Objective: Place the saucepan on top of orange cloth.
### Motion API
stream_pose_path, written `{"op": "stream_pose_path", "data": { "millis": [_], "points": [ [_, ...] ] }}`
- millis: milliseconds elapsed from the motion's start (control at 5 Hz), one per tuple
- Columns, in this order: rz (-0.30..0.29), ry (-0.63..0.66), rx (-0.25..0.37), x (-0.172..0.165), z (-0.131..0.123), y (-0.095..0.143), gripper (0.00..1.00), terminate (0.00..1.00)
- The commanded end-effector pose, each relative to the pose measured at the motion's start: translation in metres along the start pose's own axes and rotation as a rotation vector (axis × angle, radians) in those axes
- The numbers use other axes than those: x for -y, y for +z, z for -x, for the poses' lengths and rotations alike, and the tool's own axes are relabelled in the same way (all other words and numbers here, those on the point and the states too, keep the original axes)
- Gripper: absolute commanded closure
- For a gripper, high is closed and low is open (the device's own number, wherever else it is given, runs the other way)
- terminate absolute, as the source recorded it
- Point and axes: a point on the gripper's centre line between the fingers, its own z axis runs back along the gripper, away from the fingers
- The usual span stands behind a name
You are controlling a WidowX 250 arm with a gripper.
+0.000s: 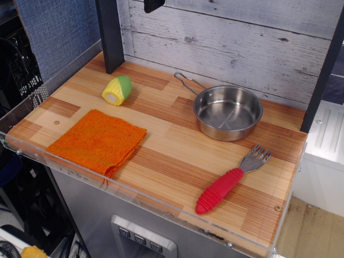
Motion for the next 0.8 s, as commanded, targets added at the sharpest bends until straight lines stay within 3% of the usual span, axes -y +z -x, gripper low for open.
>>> {"op": "stream_pose_path", "data": {
  "millis": [0,200,600],
  "points": [
    [0.000,0.000,0.000,0.000,0.000,0.000,0.00,0.00],
    [-0.008,-0.005,0.022,0.008,-0.006,-0.004,0.00,0.00],
    [0.035,-0.190,0.119,0.085,-0.027,-0.024,0.00,0.00]
  ]
}}
